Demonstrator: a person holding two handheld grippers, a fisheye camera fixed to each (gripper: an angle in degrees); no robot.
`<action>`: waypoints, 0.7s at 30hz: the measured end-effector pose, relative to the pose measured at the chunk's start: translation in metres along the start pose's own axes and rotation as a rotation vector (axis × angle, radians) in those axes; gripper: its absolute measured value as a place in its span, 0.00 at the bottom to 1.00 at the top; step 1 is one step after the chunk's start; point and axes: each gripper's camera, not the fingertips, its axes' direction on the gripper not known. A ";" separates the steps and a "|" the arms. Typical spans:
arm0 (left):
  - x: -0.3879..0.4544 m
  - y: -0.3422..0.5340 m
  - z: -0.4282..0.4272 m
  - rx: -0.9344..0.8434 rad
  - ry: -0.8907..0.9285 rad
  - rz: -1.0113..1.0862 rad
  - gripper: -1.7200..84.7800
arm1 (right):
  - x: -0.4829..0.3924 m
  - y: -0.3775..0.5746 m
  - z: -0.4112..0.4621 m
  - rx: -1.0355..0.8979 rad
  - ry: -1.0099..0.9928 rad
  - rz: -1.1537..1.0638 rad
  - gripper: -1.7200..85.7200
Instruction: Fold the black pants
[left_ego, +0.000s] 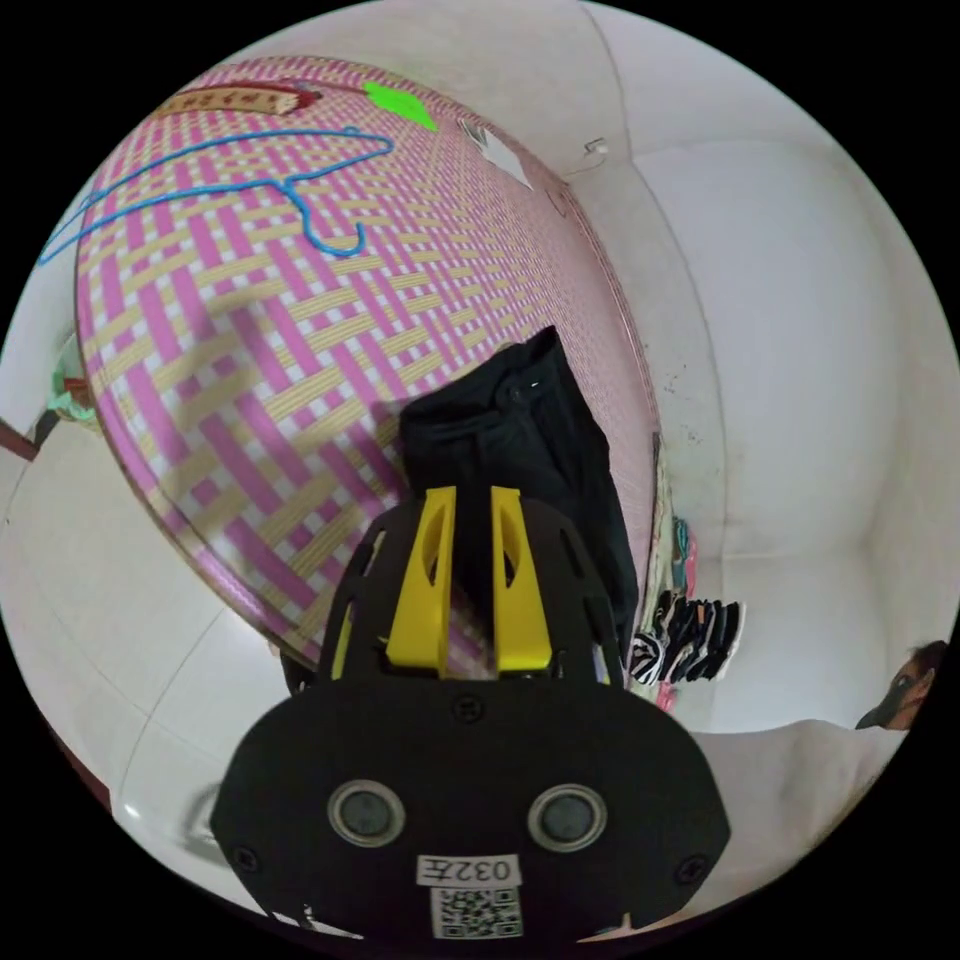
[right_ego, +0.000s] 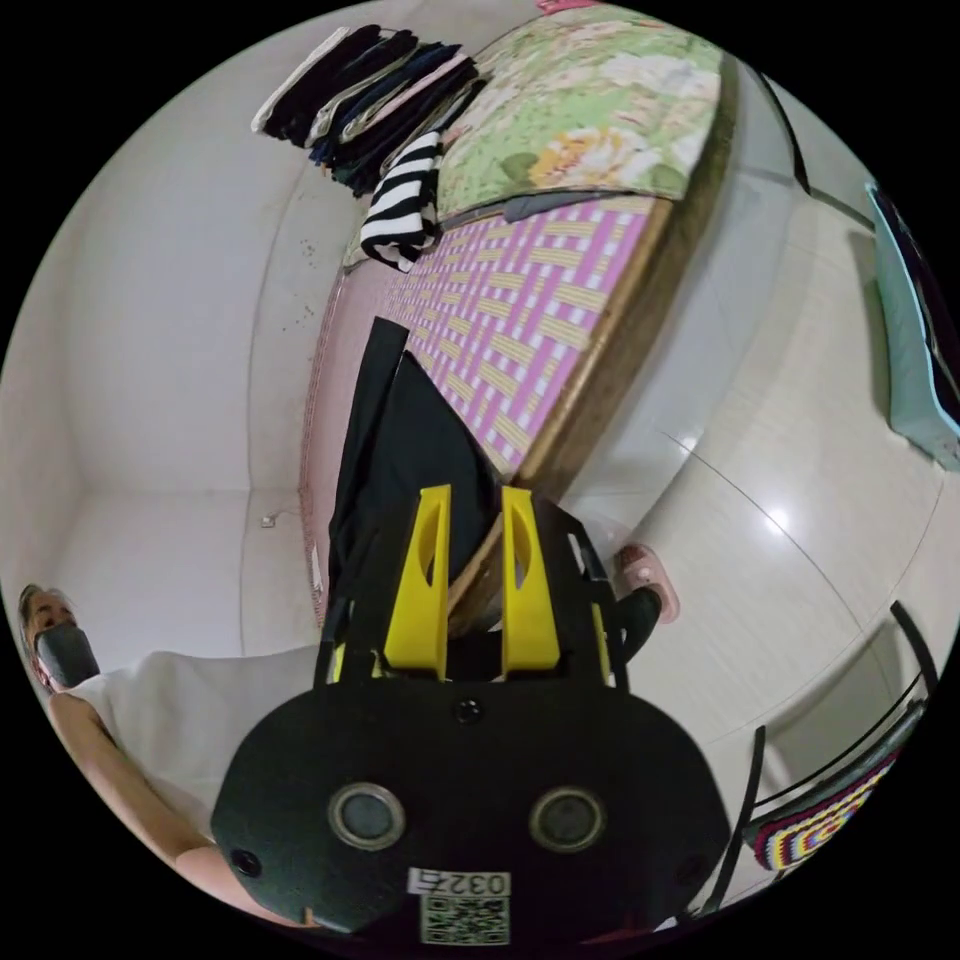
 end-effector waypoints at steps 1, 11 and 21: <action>-0.004 0.002 0.001 0.002 0.008 -0.004 0.05 | 0.003 0.003 0.000 -0.005 -0.004 0.006 0.12; -0.069 0.027 0.041 -0.012 0.049 -0.123 0.08 | -0.013 0.019 0.035 -0.097 -0.072 -0.084 0.11; -0.098 0.032 0.116 -0.037 0.183 -0.144 0.09 | -0.061 0.020 0.078 -0.235 -0.049 -0.153 0.04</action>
